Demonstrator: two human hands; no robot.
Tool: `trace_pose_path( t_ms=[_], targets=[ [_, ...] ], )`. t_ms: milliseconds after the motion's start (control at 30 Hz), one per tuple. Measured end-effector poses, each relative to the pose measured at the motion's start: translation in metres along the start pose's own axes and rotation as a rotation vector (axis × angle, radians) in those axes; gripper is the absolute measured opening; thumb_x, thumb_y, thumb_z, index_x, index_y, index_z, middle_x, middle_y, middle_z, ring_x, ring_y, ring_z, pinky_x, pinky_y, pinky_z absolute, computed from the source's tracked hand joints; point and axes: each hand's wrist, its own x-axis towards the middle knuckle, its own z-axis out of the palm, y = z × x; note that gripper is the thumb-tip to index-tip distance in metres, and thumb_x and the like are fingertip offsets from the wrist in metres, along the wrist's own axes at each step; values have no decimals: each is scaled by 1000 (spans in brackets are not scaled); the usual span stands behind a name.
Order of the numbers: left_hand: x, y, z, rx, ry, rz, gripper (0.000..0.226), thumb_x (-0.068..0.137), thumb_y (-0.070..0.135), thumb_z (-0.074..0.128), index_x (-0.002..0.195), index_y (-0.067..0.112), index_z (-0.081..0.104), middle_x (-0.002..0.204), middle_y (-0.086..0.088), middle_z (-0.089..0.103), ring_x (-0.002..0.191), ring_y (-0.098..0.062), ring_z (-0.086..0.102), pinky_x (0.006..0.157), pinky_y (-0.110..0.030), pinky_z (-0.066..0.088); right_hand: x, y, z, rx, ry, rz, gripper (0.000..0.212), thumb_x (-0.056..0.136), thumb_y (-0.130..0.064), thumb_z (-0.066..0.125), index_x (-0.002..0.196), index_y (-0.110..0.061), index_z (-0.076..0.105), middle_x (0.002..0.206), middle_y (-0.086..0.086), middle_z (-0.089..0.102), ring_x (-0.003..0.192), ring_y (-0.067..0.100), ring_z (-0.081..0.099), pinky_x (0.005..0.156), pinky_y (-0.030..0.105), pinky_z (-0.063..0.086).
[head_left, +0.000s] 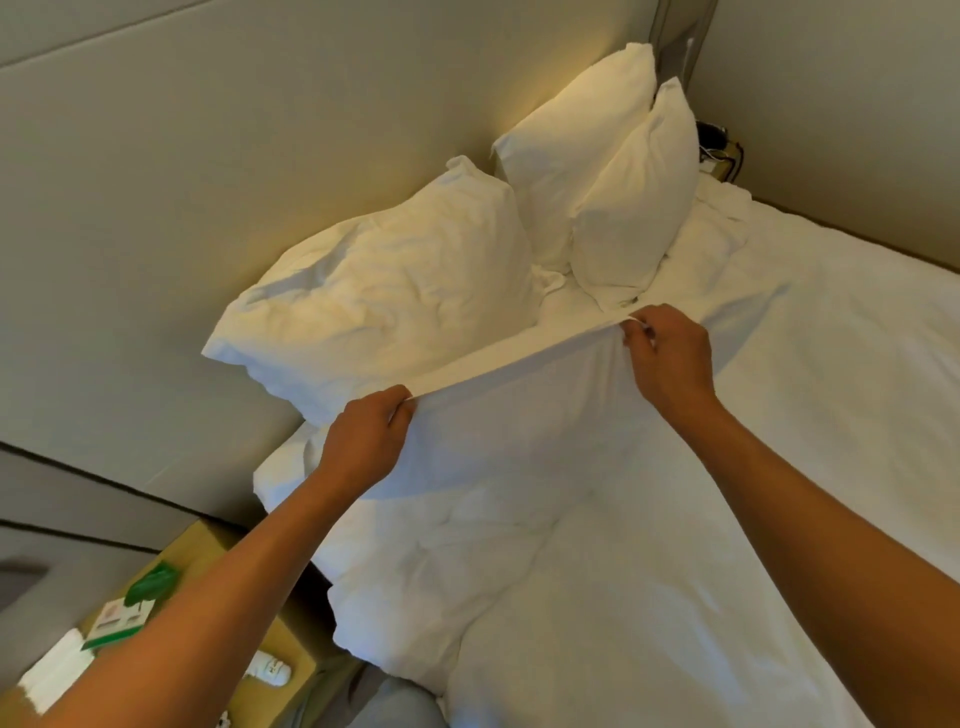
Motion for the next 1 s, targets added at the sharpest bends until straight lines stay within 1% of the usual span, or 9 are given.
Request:
trace_pose_path(
  t_ms=[167,300,433,533,633,700,800,900,1000],
  targets=[
    [8,-5,3,-56,-47,-87,31,107,29,46,88,11,62,77,-9,66,73,-26,60,69,-43,50,36,-10,35,16,-48,36,25,107,-29,54,103,-11,70,103,8,70,86,18,58,79,29,43],
    [30,-4,1,-99,-47,-155,32,107,30,46,83,12,59,72,-6,62,70,-28,61,69,-42,52,71,-17,61,17,-63,46,26,107,-31,55,106,-10,71,104,8,72,87,20,62,79,29,44],
    [58,-5,-5,-196,-78,-238,33,107,28,47,85,8,60,72,-7,59,72,-35,65,76,-51,58,111,-22,86,2,-119,30,27,107,-31,55,109,-9,71,106,10,72,94,27,67,82,30,46],
    [76,-10,-6,-224,-89,-270,33,108,30,44,91,8,64,82,-12,65,74,-34,68,82,-50,58,141,-27,103,12,-168,2,25,105,-29,57,106,-9,72,102,8,72,90,24,64,83,29,45],
    [91,-20,-5,-259,-78,-299,33,108,31,44,92,10,65,79,-9,64,74,-33,69,82,-47,59,167,-34,119,37,-197,-9,24,104,-31,58,103,-11,73,95,-1,67,85,18,60,83,28,44],
    [100,-28,0,-274,-77,-327,33,107,32,45,89,12,64,77,-7,63,72,-32,69,79,-47,58,179,-36,129,30,-226,-22,23,104,-31,59,99,-13,73,90,-3,65,83,18,60,81,28,43],
    [106,-37,19,-243,-128,-358,34,107,30,45,85,11,63,77,-10,66,71,-31,68,77,-45,56,181,-28,147,-23,-310,5,27,102,-28,58,90,-9,72,87,6,70,81,24,62,76,30,42],
    [101,-38,43,-229,-219,-386,31,107,24,46,82,11,60,79,-10,65,77,-35,66,78,-44,57,160,-5,168,-93,-428,63,29,104,-24,55,90,-4,71,95,15,73,89,30,64,77,33,44],
    [95,-28,58,-250,-265,-377,32,107,23,46,77,17,55,77,-8,61,76,-34,65,76,-44,57,140,17,173,-83,-398,158,29,105,-24,52,95,-5,70,99,15,74,95,33,67,82,36,49]
  ],
)
